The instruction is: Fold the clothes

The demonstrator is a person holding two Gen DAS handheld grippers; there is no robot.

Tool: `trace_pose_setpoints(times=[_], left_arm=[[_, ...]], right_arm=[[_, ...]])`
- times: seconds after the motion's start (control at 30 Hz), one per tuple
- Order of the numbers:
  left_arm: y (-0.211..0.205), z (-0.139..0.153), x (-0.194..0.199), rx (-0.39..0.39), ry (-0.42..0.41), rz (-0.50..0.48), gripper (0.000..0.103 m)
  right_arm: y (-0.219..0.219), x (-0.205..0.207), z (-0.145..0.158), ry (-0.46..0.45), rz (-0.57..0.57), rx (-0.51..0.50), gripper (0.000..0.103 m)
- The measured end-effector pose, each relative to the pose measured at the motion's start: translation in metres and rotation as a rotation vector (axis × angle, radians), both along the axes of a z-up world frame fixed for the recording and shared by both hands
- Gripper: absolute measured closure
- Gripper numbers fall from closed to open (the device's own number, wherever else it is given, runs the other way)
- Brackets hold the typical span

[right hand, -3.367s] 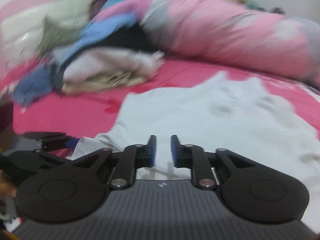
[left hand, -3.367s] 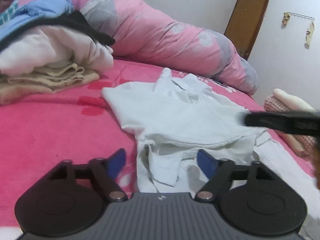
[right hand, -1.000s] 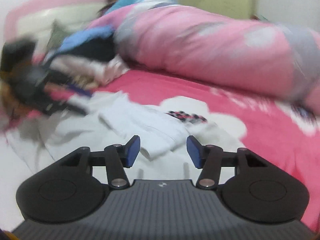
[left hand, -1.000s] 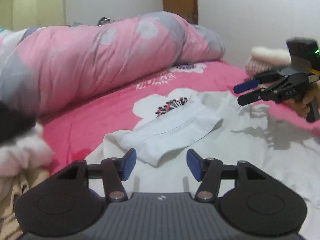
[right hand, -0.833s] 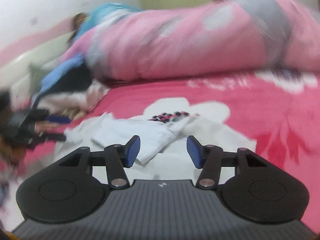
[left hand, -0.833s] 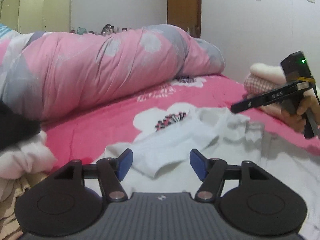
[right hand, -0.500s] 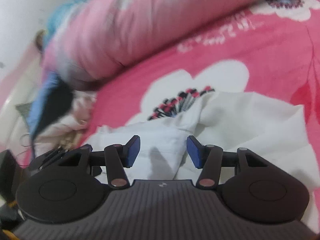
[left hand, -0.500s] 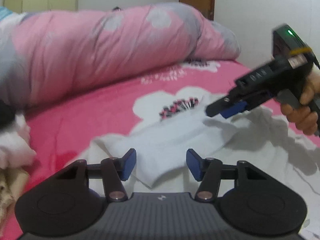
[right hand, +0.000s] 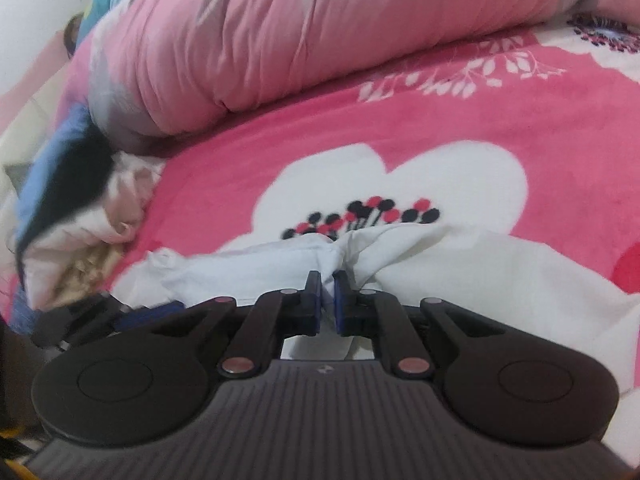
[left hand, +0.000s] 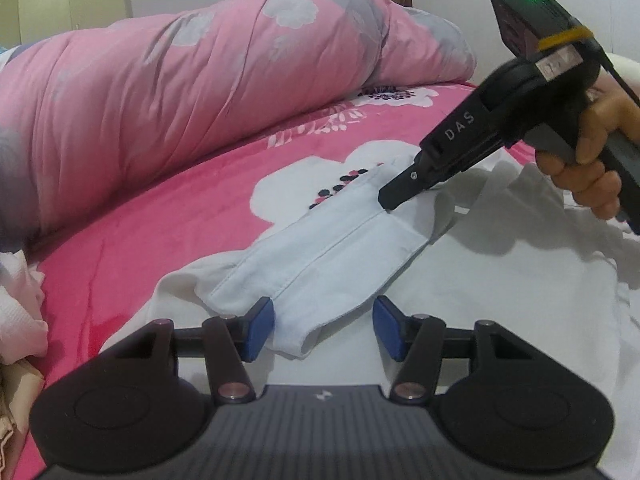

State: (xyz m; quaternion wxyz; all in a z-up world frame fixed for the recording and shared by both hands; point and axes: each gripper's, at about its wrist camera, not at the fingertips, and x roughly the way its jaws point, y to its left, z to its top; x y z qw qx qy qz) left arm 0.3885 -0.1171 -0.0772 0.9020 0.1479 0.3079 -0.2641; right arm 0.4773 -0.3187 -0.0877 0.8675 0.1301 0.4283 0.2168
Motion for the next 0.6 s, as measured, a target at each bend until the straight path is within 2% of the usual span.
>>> trace_pose_setpoints(times=[0.07, 0.1, 0.13, 0.2, 0.3, 0.37, 0.43, 0.5, 0.53, 0.6], left_arm=[[0.004, 0.002, -0.003, -0.006, 0.002, 0.0, 0.045], [0.008, 0.005, -0.005, -0.013, 0.001, -0.001, 0.045], [0.011, 0.008, -0.006, -0.019, 0.001, -0.002, 0.043], [0.021, 0.016, -0.013, -0.041, -0.02, -0.006, 0.041], [0.022, 0.015, -0.012, -0.023, -0.029, 0.007, 0.041], [0.02, 0.011, -0.009, 0.001, -0.029, 0.019, 0.041], [0.018, 0.008, -0.006, 0.024, -0.028, 0.031, 0.043], [0.016, 0.004, -0.003, 0.048, -0.028, 0.042, 0.043], [0.014, 0.002, -0.002, 0.059, -0.028, 0.048, 0.043], [0.012, -0.001, 0.001, 0.083, -0.028, 0.06, 0.043]], right_arm=[[0.0, -0.005, 0.002, -0.039, 0.012, -0.018, 0.095], [0.0, -0.008, 0.004, -0.061, 0.015, -0.031, 0.09], [-0.002, -0.013, 0.009, -0.081, 0.004, -0.047, 0.078], [-0.008, -0.024, 0.021, -0.125, -0.019, -0.073, 0.067], [-0.017, -0.044, 0.041, -0.21, -0.032, -0.086, 0.067], [-0.02, -0.056, 0.053, -0.265, -0.015, -0.073, 0.072], [-0.015, -0.062, 0.056, -0.279, 0.033, -0.051, 0.085], [-0.005, -0.063, 0.047, -0.268, 0.086, -0.074, 0.088], [0.001, -0.061, 0.036, -0.238, 0.108, -0.093, 0.089], [0.016, -0.055, 0.004, -0.141, 0.142, -0.197, 0.09]])
